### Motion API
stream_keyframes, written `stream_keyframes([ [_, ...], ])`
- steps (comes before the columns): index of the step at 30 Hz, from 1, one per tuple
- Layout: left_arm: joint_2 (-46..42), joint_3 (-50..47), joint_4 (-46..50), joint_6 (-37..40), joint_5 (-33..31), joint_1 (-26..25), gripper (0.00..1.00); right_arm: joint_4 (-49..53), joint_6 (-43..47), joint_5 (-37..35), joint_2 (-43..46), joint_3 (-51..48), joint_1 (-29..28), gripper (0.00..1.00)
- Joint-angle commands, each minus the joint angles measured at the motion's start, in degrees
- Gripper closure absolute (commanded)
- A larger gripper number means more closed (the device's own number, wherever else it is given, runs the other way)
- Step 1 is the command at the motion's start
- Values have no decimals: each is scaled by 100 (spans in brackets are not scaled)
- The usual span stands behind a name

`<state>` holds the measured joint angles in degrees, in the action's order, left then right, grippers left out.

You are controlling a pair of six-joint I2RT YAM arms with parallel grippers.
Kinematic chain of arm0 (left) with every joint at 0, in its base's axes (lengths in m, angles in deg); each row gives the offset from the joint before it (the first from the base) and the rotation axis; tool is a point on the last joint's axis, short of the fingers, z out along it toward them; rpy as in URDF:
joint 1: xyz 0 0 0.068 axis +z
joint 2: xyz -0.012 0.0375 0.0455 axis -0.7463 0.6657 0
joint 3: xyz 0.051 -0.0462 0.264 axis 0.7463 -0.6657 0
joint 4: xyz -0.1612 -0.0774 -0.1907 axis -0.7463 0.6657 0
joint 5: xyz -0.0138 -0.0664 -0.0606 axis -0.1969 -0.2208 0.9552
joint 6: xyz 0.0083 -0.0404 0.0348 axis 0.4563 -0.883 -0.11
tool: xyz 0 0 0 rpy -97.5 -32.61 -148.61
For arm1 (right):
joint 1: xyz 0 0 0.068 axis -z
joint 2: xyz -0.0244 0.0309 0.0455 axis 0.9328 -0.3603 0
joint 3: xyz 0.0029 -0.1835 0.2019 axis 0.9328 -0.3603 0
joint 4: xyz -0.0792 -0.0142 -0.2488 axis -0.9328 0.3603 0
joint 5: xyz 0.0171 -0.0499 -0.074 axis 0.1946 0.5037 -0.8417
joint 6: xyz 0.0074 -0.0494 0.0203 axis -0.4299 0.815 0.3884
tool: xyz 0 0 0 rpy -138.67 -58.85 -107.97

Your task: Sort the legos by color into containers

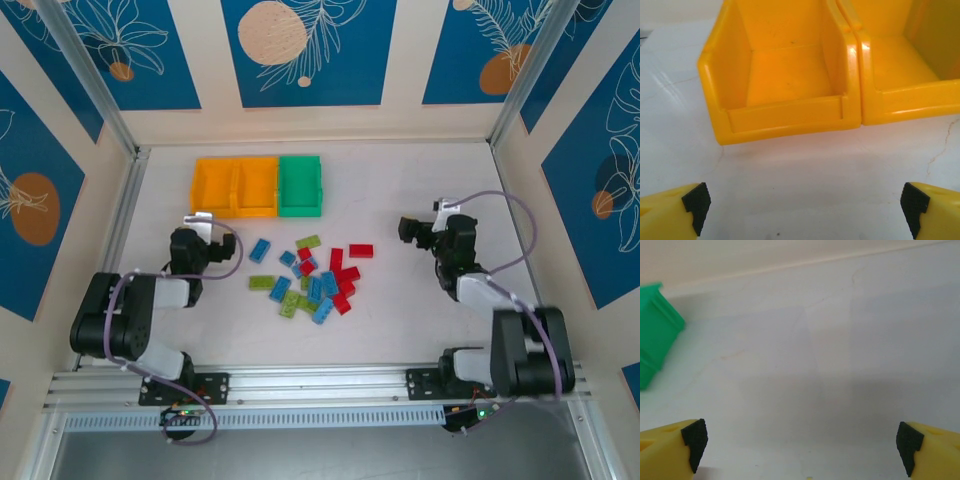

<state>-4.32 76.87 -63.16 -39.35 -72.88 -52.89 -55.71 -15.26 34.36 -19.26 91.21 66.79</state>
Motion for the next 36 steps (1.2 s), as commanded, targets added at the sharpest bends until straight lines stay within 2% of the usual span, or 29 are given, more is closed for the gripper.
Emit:
stream_keyframes([
  [1,-949,98,897,-267,-610,-5,1,3121,-1533,-400,1122,816,-137,0],
  [2,-1299,234,1457,-468,-782,-18,1,3765,-1823,-197,1335,1003,-200,0],
  [4,-1951,759,3167,-1244,-1125,-14,2,4883,-2283,266,1729,1310,-489,2],
  [5,-2149,1015,3798,-1630,-1088,-20,2,5161,-2407,494,1862,1380,-703,2],
  [7,-2332,1588,5053,-2173,-484,-75,2,5638,-2634,936,1979,1568,-1230,3],
  [10,-2063,2358,6441,-2609,209,-479,1,6365,-2935,1228,1687,2015,-2092,4],
  [13,-1506,2935,7376,-2689,327,-994,1,6891,-2987,1118,1218,2493,-3059,3],
  [15,-1177,3111,7584,-2734,412,-1177,1,7073,-3022,730,1018,2702,-3581,3],
  [18,-767,3167,7551,-2889,578,-1208,6,7118,-3114,521,814,2802,-3906,3],
  [21,-358,3381,7605,-2572,901,-1404,11,7057,-3237,443,744,2748,-4039,3],
  [24,112,3633,7650,-2148,886,-1726,12,6922,-3306,372,771,2640,-4097,3],
  [29,1036,4103,7536,-1701,712,-1779,14,6939,-3302,376,764,2677,-4117,2],
  [33,1609,4443,7578,-1476,449,-1780,25,7124,-3306,264,821,2733,-4151,2],
  [36,1781,4514,7515,-1421,560,-1779,38,7142,-3361,202,925,2667,-4168,2],
])
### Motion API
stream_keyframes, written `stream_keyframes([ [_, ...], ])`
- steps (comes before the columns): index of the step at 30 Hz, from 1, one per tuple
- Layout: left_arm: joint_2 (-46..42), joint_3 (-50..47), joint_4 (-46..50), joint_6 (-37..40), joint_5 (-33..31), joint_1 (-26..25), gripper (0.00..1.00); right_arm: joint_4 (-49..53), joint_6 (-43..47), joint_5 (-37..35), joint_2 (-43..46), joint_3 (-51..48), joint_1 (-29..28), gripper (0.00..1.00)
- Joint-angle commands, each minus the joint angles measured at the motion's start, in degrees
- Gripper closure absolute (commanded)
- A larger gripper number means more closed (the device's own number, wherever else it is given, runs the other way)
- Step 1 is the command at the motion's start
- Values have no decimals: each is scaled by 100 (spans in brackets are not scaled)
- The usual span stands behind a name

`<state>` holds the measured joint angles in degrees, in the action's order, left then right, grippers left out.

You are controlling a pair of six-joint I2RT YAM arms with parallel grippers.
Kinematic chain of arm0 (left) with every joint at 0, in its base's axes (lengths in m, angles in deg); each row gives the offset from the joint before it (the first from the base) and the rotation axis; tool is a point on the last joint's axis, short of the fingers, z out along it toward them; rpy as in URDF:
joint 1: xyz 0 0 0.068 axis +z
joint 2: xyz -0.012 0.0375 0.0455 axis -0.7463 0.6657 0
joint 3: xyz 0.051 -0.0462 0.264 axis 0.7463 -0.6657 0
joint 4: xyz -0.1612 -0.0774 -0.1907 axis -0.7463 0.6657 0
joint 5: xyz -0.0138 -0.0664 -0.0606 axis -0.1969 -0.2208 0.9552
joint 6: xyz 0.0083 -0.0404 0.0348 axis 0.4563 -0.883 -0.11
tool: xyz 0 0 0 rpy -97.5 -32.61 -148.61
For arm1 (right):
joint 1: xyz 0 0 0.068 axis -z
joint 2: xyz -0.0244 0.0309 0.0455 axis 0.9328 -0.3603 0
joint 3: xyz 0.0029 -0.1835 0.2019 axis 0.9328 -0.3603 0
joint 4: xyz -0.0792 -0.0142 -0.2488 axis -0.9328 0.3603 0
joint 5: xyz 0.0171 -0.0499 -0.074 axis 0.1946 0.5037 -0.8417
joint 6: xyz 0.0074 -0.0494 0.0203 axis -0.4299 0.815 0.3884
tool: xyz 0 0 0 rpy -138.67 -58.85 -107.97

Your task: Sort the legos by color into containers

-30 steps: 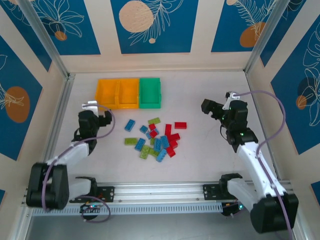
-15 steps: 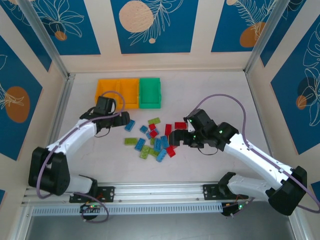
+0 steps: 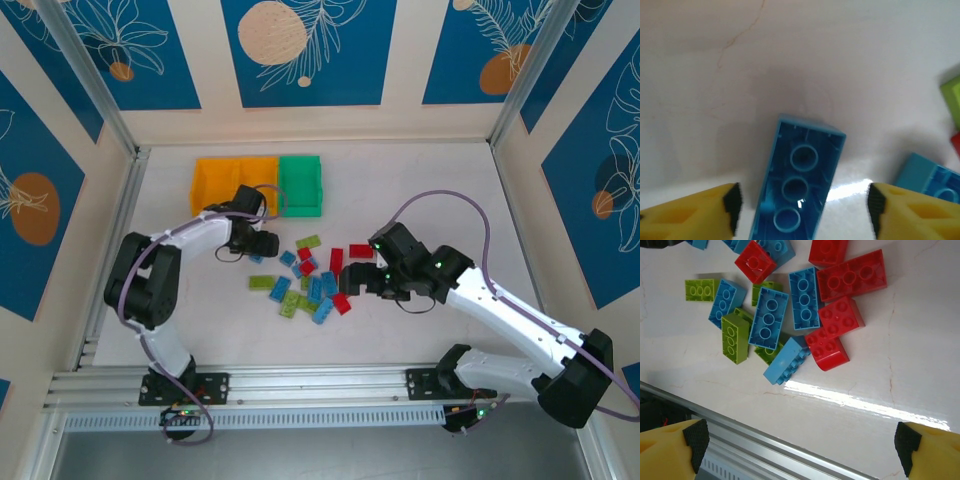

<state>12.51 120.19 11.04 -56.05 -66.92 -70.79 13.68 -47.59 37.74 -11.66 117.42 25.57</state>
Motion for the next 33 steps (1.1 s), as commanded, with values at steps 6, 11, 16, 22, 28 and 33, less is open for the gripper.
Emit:
stream_keyframes([
  [6,280,237,223,206,-224,11,55,221,-205,-217,305,53,-55,2],
  [11,113,215,259,206,-444,11,63,163,-263,-265,504,102,-64,2],
  [16,-387,313,333,174,-492,6,67,218,-298,-314,716,146,-64,3],
  [22,-1045,764,268,-79,-1071,224,68,188,-389,-462,965,173,-64,3],
  [28,-442,1677,-165,-346,-1457,1111,69,160,-447,-482,1035,120,-64,3],
  [33,885,3245,330,-445,-1319,1680,71,195,-537,-420,1156,5,-72,3],
])
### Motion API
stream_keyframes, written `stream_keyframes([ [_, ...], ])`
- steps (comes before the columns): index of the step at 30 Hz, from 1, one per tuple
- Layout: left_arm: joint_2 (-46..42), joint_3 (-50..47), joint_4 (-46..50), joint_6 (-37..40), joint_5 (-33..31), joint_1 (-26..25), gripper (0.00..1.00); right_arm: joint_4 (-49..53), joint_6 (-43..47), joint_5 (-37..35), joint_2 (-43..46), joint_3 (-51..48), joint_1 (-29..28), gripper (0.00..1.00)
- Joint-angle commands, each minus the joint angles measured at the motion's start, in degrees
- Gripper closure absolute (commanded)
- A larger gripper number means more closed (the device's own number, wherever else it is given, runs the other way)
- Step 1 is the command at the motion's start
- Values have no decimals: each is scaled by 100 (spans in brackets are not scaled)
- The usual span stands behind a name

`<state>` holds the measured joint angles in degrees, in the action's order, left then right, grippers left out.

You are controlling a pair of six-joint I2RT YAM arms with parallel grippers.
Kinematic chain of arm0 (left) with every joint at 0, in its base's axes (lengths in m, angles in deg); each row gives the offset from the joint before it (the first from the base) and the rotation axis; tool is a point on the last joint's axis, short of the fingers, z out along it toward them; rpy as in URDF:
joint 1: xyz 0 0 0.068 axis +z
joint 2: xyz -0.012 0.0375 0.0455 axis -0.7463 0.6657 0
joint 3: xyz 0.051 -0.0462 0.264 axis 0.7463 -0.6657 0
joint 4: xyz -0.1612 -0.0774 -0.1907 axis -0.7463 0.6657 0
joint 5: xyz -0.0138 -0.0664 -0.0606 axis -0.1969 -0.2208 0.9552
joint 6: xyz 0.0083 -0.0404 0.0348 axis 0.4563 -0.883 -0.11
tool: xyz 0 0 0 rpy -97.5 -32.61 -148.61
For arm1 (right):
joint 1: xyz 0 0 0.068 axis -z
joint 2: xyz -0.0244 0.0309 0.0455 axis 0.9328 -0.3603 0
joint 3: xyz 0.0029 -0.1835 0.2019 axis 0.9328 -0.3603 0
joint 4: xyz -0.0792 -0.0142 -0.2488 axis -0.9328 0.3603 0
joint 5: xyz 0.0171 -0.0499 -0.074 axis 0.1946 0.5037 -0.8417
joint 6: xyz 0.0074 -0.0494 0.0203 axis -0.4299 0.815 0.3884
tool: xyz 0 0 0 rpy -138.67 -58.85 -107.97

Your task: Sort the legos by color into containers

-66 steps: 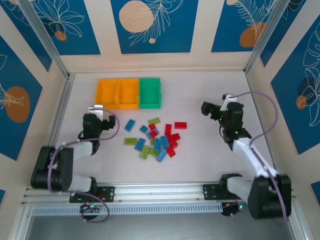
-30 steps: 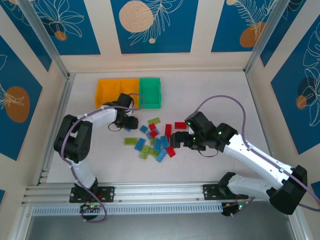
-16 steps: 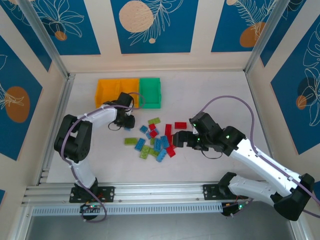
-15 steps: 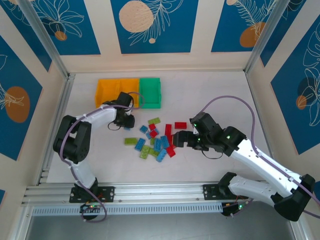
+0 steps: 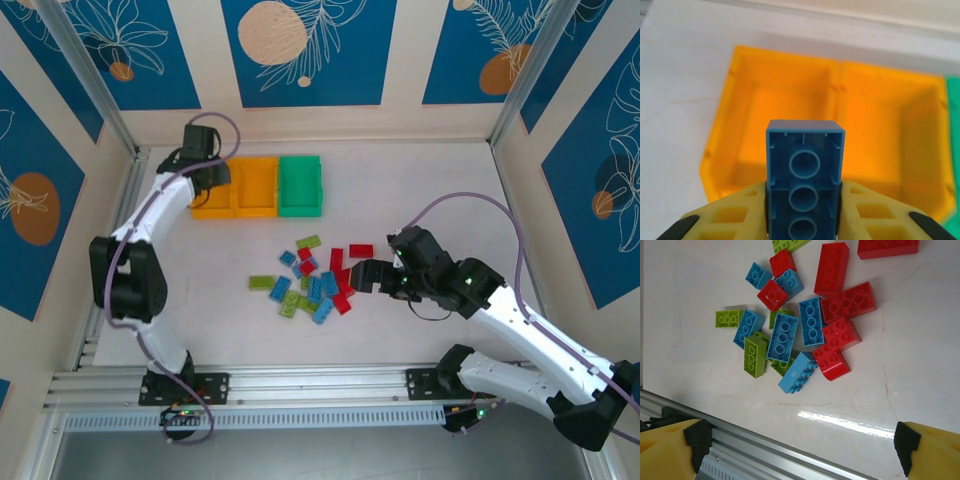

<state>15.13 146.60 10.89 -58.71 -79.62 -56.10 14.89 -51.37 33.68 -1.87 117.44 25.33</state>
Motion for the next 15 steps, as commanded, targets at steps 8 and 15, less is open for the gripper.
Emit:
stream_keyframes([
  [8,1604,2000,1196,-76,528,424,41,171,-409,-589,507,-201,-5,3],
  [15,24,522,677,-445,1371,276,40,-187,-496,-1264,241,-348,629,1],
])
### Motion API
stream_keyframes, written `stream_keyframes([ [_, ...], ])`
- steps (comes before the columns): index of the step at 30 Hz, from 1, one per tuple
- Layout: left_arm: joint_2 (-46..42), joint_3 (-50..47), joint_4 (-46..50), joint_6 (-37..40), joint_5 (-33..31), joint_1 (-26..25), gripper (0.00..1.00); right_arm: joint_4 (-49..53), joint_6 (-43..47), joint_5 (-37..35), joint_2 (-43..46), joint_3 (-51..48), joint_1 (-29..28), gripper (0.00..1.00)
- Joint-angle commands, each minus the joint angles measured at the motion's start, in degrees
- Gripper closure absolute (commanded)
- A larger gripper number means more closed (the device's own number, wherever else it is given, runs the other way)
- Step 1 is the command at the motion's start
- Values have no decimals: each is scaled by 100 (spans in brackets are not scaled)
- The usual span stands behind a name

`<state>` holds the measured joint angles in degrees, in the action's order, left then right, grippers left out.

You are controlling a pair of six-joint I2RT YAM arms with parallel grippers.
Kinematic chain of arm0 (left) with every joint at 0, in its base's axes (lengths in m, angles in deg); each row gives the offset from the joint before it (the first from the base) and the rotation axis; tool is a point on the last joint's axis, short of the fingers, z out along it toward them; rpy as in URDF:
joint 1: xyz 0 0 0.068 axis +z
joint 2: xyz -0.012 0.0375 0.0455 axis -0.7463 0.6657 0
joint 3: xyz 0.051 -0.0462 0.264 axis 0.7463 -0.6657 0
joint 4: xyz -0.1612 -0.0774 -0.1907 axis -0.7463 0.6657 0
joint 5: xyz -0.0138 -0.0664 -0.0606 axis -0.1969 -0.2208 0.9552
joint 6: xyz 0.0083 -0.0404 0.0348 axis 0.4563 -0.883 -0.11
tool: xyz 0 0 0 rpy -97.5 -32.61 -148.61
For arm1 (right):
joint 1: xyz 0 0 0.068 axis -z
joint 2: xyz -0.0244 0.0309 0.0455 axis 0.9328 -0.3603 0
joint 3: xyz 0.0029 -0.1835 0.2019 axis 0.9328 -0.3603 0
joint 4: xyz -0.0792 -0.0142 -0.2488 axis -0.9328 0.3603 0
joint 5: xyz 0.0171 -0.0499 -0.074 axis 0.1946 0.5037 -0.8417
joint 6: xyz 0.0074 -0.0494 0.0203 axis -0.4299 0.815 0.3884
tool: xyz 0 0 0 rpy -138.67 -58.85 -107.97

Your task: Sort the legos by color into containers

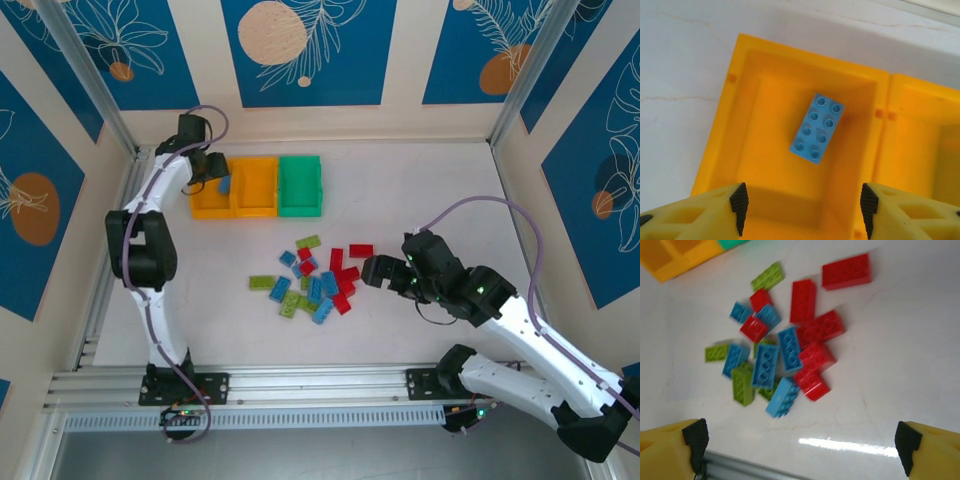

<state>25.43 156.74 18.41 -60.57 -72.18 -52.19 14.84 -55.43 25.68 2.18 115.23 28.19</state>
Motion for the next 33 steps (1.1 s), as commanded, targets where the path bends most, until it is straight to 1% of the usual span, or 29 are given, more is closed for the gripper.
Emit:
stream_keyframes([
  [1,-1382,-850,-223,-320,825,-191,40,-252,-21,-424,-318,-115,519,1],
  [2,-1811,-1232,-344,-368,994,-325,41,-367,63,-319,-539,-102,729,0],
  [4,-2579,-1800,-429,-343,1183,-701,41,-669,359,131,-1036,-45,1119,0],
  [6,-3305,-2203,-331,-158,1150,-1264,41,-902,642,499,-1622,92,1321,1],
  [8,-3832,-2367,-97,200,1047,-1844,41,-989,928,610,-2233,328,1353,1],
  [10,-4184,-2348,340,595,1160,-2291,39,-984,1252,546,-2836,618,1302,0],
  [12,-4415,-2234,921,1111,1408,-2516,30,-975,1562,398,-3449,939,1249,1],
  [13,-4504,-2197,1144,1312,1391,-2546,25,-971,1644,294,-3691,1053,1230,1],
  [15,-4675,-2198,1513,1755,1205,-2557,12,-1073,1856,141,-4145,1244,1205,1],
  [17,-4850,-2384,1572,2180,914,-2561,1,-1219,1994,210,-4437,1350,1203,1],
  [19,-5052,-2709,1390,2394,465,-2559,0,-1366,2143,459,-4691,1451,1190,1],
  [21,-5235,-3023,1120,2370,112,-2561,0,-1293,2180,463,-5046,1660,1160,1],
  [25,-5343,-3326,951,2261,-110,-2558,0,-1212,2123,316,-5435,1812,1151,1],
  [29,-5343,-3540,867,2320,-255,-2559,0,-1210,2074,282,-5660,1810,1208,12],
  [33,-5326,-3636,801,2411,-389,-2559,0,-1230,2142,303,-5847,1836,1239,16],
])
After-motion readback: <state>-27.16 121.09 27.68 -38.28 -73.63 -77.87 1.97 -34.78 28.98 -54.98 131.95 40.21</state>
